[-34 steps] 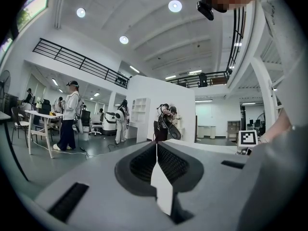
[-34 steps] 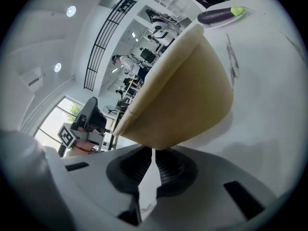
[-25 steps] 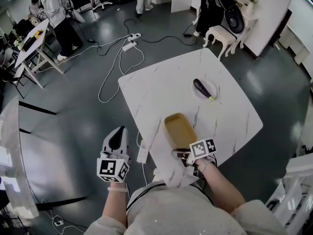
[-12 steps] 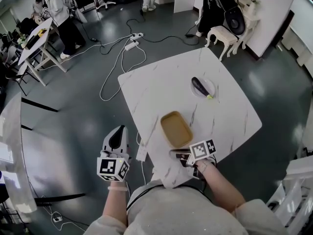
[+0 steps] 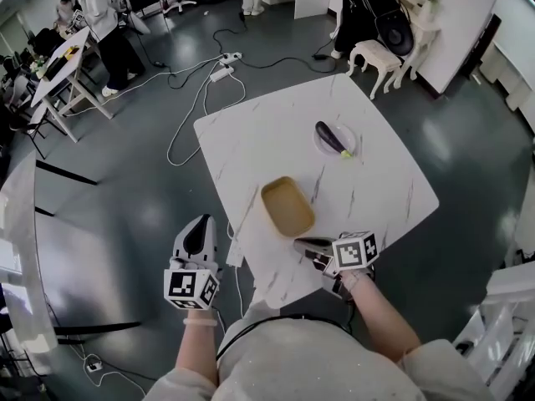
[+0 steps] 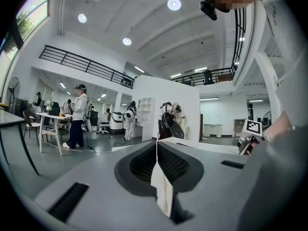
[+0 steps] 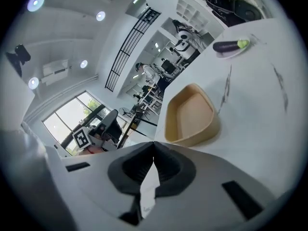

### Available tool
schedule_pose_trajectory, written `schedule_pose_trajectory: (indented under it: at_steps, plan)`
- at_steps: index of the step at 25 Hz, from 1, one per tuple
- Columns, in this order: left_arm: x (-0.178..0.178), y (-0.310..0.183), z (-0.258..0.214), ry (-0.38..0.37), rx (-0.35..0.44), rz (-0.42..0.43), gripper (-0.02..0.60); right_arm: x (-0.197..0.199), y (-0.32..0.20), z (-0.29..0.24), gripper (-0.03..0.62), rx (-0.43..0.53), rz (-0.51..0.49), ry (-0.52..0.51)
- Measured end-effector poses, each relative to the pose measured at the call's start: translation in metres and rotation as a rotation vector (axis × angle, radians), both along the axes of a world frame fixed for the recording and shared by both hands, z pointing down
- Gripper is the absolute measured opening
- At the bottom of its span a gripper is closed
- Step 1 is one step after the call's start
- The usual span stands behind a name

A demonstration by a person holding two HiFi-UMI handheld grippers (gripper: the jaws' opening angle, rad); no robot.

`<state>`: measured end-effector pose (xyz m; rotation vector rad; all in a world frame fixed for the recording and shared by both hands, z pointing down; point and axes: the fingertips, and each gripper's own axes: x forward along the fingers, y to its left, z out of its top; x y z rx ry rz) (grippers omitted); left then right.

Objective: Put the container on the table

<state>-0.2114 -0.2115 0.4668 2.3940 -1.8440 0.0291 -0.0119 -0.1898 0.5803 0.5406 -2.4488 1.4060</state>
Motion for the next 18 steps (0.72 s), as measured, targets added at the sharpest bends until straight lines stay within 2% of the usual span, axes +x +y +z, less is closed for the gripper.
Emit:
schedule_pose_trajectory:
  at_steps: [5, 9, 15, 18]
  plan:
    - [0.011, 0.02, 0.002, 0.004, -0.006, -0.015, 0.008, 0.024, 0.0, -0.015, 0.006, 0.118, 0.019, 0.038]
    - [0.016, 0.037, 0.001, 0.002, -0.004, -0.028, 0.008, 0.041, -0.001, -0.029, 0.006, 0.194, 0.066, 0.04]
    - [0.021, 0.067, -0.004, -0.01, 0.003, -0.051, 0.008, 0.064, -0.002, -0.051, 0.006, 0.374, 0.124, 0.087]
    - [0.022, 0.08, -0.006, -0.017, 0.008, -0.065, 0.008, 0.079, -0.002, -0.059, 0.006, 0.433, 0.172, 0.093]
